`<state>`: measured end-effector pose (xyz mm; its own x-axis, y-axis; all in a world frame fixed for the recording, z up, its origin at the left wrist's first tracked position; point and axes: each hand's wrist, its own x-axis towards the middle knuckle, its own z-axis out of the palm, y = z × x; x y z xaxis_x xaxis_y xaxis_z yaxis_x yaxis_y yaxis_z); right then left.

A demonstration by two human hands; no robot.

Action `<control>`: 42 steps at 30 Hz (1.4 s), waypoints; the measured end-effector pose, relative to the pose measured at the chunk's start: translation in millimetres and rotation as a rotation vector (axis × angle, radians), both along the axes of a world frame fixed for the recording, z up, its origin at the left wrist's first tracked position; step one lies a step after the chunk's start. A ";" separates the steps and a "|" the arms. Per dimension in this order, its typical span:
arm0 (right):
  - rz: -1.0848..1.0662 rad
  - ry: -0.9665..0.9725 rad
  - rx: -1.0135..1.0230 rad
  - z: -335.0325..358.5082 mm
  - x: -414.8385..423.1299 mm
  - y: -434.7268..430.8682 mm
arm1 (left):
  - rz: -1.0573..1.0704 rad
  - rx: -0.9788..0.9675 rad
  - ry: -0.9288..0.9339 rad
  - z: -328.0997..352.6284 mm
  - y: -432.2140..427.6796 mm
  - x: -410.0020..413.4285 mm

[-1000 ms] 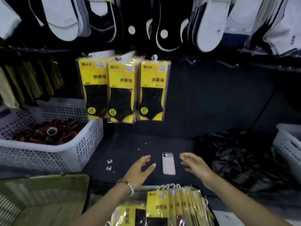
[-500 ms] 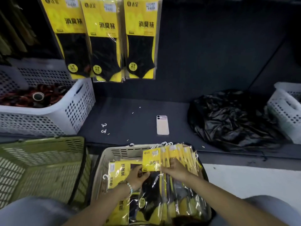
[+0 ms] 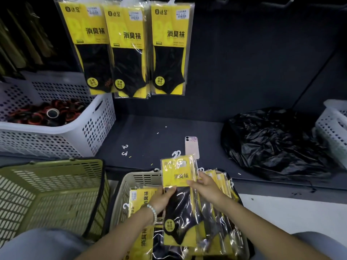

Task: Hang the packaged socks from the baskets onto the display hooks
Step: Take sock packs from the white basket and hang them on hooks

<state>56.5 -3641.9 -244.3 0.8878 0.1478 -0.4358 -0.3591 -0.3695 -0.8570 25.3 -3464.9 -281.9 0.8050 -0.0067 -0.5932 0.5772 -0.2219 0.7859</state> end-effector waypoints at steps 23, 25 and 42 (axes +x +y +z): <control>-0.237 -0.584 0.575 221.7 98.8 59.8 | 0.179 -0.045 -0.797 251.6 61.2 109.2; -0.212 -0.614 0.565 237.5 110.3 63.0 | 0.213 0.030 -0.810 268.5 70.5 117.2; -0.263 -0.805 0.351 272.9 202.3 90.3 | 0.479 0.210 -0.948 332.8 142.3 151.6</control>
<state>258.8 -3551.6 28.6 0.9276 -0.0948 0.3612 0.3599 -0.0317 -0.9325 176.9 -3322.5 50.9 0.8286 0.4596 0.3197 -0.1830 -0.3175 0.9304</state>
